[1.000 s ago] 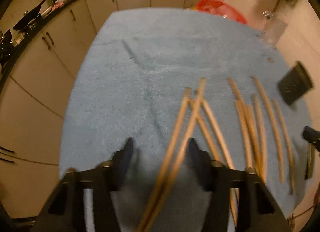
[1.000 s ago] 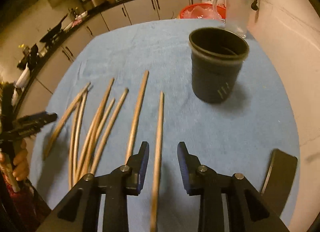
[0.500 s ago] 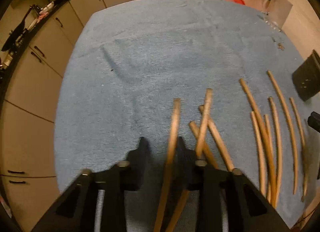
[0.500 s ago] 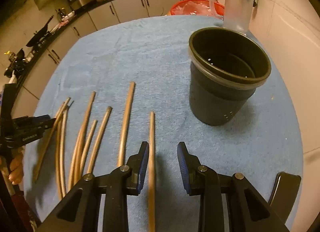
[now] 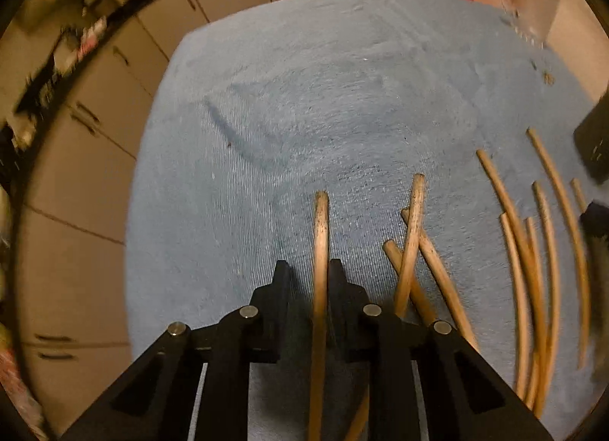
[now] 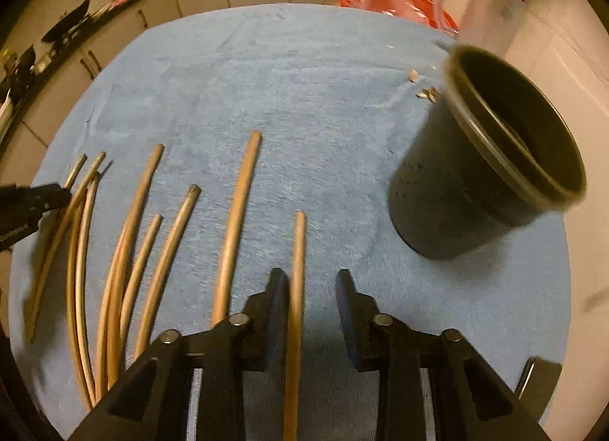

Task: Organize utensils
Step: 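Lower the left gripper onto a wooden chopstick and close while the right gripper grasps another, then lift the held chopsticks and carry them toward the black holder with both grippers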

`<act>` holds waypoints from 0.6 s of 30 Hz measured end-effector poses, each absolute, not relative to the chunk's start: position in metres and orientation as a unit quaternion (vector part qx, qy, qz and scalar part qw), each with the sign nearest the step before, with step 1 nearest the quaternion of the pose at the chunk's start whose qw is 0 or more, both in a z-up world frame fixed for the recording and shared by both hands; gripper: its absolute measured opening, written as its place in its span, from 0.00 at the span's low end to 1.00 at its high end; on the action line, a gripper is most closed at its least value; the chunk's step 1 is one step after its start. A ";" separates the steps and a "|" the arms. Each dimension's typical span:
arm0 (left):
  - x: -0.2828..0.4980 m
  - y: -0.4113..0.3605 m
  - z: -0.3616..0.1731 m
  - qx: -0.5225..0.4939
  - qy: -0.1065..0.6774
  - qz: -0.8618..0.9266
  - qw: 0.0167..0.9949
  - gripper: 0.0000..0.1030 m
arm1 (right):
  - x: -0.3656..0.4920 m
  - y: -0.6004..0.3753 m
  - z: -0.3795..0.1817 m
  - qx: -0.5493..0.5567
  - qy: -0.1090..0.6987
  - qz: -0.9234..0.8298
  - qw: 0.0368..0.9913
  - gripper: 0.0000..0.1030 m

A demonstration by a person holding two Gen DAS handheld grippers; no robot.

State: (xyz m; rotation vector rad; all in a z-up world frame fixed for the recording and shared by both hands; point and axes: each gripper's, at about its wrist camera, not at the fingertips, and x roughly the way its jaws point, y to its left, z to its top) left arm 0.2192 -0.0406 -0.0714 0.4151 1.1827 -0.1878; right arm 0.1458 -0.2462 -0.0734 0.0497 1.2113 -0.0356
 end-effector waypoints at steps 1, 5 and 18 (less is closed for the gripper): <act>0.219 -0.047 -0.071 0.202 0.550 -0.087 0.806 0.07 | 0.149 -0.243 -0.073 0.013 0.570 -0.009 0.822 0.09; 0.213 -0.054 -0.072 0.193 0.529 -0.094 0.821 0.07 | 0.154 -0.239 -0.068 0.040 0.559 0.004 0.828 0.06; 0.126 -0.008 0.042 0.042 0.390 -0.143 0.909 0.07 | 0.072 -0.249 0.033 0.127 0.349 0.057 0.926 0.06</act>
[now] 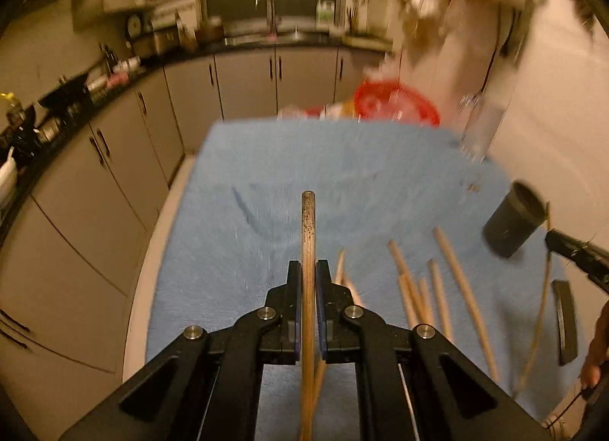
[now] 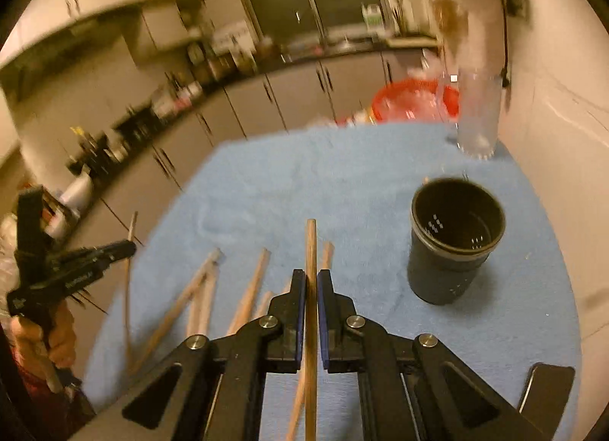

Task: Organize utensils
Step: 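Lift the held chopsticks and carry them toward the black holder with both grippers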

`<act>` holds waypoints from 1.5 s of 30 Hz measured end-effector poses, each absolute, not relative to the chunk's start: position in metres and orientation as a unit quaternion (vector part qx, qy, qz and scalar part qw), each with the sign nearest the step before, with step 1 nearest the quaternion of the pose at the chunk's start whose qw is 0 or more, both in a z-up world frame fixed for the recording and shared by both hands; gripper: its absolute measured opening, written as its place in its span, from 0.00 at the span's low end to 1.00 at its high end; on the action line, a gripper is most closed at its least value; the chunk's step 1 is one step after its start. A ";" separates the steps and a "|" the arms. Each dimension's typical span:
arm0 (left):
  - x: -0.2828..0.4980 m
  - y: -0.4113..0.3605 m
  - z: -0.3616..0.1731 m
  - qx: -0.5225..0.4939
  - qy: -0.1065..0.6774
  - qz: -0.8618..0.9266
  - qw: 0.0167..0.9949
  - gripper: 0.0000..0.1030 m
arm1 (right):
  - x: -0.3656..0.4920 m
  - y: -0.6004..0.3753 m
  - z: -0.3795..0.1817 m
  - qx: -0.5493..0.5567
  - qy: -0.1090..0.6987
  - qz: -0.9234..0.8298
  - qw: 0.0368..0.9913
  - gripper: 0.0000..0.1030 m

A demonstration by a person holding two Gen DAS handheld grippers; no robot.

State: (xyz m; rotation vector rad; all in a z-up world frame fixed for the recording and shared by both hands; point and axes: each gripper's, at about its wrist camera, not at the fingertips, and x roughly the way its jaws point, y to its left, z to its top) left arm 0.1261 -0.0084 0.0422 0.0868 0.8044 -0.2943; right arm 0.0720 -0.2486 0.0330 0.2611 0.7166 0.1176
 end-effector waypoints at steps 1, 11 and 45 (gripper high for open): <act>0.118 -0.008 0.050 0.038 0.379 -0.147 0.913 0.07 | 0.065 -0.248 0.038 0.124 0.339 0.055 0.931 0.06; 0.090 -0.015 0.077 0.020 0.330 -0.173 0.928 0.07 | 0.011 -0.246 0.075 0.115 0.267 0.049 0.956 0.06; 0.067 -0.073 0.139 0.022 0.297 -0.232 0.926 0.07 | -0.019 -0.297 0.135 0.136 0.194 0.029 0.971 0.06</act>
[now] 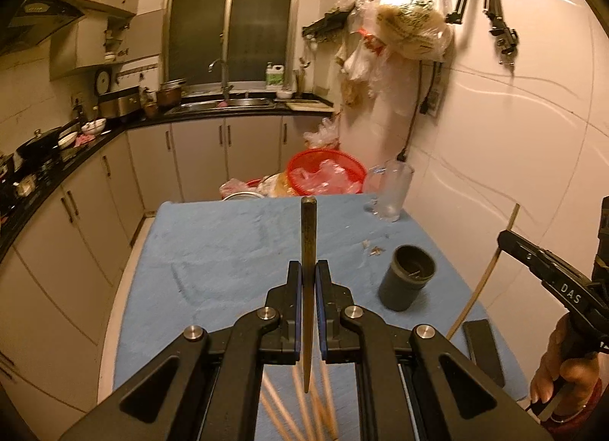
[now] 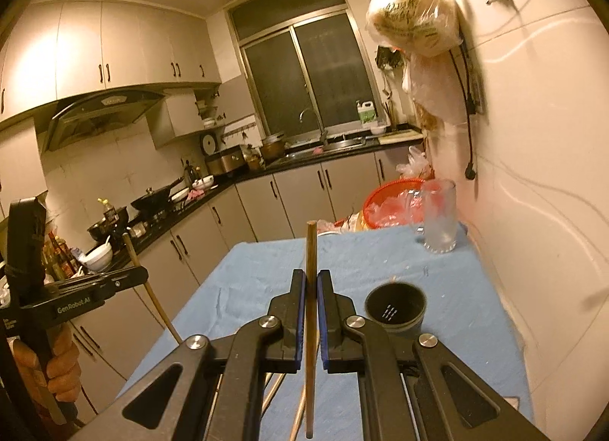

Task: Organize utensils
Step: 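Lift the held chopsticks and carry them toward the black holder with both grippers, then lower the chopsticks into the black holder and open both grippers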

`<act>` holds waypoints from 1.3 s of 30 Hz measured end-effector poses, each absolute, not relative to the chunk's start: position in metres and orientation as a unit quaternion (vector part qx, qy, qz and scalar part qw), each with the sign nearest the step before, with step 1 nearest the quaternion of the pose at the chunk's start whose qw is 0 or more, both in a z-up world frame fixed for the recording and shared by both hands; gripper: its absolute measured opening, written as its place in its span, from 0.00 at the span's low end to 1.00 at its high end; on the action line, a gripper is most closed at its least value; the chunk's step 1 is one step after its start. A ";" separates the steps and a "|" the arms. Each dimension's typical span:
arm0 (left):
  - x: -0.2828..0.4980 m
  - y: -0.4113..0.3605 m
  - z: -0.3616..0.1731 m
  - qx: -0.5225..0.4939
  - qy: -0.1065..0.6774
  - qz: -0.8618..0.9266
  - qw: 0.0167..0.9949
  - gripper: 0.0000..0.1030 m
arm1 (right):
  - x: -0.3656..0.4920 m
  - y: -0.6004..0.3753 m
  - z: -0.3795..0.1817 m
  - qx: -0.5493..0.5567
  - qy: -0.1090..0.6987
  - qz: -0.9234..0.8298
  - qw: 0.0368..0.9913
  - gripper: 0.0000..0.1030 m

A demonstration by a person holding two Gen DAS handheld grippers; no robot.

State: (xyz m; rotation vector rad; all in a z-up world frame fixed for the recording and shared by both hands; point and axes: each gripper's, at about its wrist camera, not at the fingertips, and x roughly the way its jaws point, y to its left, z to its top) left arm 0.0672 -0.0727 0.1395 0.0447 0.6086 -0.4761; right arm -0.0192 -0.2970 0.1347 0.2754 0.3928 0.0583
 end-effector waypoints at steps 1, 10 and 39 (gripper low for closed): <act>0.068 -0.076 0.142 0.021 0.296 -0.235 0.926 0.07 | -0.019 -0.301 0.138 0.137 0.192 0.025 0.971 0.06; 0.076 -0.128 0.176 0.025 0.276 -0.276 0.920 0.07 | -0.006 -0.331 0.169 0.138 0.165 0.003 0.977 0.06; 0.168 -0.248 0.109 -0.028 0.326 -0.307 0.894 0.07 | 0.093 -0.400 0.123 0.183 0.204 -0.050 0.960 0.06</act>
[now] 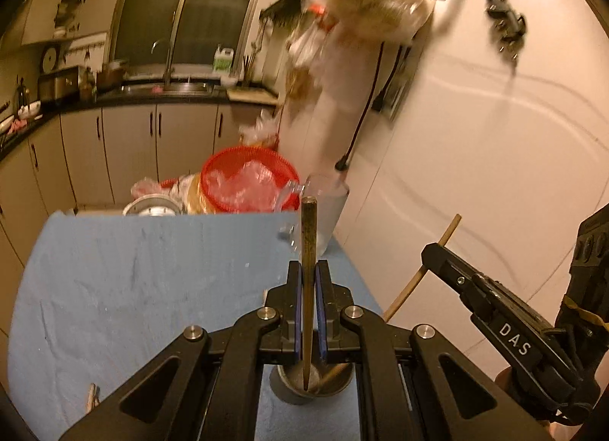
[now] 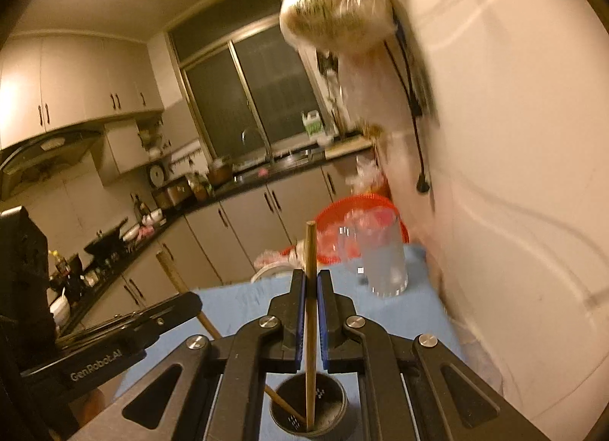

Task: Organize utensils
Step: 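Lower the chopsticks into the black holder and open both grippers, then move both open grippers back over the remaining chopsticks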

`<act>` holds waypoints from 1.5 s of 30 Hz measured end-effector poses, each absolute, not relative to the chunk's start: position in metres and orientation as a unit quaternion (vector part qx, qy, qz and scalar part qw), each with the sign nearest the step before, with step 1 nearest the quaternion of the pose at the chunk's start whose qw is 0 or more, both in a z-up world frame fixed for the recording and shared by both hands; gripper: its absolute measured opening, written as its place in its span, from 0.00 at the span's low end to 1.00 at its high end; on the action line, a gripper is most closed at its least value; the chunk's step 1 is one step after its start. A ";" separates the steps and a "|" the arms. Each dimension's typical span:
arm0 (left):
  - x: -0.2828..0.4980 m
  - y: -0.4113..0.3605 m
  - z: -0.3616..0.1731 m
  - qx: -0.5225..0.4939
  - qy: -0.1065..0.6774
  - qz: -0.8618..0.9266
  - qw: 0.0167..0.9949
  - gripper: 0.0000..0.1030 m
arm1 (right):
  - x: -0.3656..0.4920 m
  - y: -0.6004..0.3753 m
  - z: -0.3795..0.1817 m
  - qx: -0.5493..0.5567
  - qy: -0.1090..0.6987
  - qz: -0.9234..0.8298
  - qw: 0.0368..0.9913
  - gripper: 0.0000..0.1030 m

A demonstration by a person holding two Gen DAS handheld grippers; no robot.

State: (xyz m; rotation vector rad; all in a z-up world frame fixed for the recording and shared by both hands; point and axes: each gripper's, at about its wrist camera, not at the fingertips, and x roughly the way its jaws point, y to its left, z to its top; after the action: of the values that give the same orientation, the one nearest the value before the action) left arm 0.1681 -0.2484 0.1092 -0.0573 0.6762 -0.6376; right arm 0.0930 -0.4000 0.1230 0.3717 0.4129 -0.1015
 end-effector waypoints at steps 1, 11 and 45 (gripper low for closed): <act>0.169 -0.249 0.105 -0.027 0.330 -0.306 0.893 0.07 | 0.095 -0.400 0.118 0.183 0.210 -0.050 0.959 0.06; 0.168 -0.249 0.100 -0.025 0.340 -0.305 0.889 0.34 | 0.103 -0.405 0.099 0.200 0.243 -0.044 0.948 0.11; 0.085 -0.016 0.021 -0.040 0.393 -0.175 0.902 0.43 | 0.034 -0.280 0.018 0.191 0.364 0.073 0.909 0.27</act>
State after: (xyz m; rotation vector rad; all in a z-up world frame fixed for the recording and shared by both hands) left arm 0.0854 -0.0159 0.0206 -0.0835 0.8127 -0.3629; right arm 0.0340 -0.2796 0.0178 0.3931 0.7519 0.1509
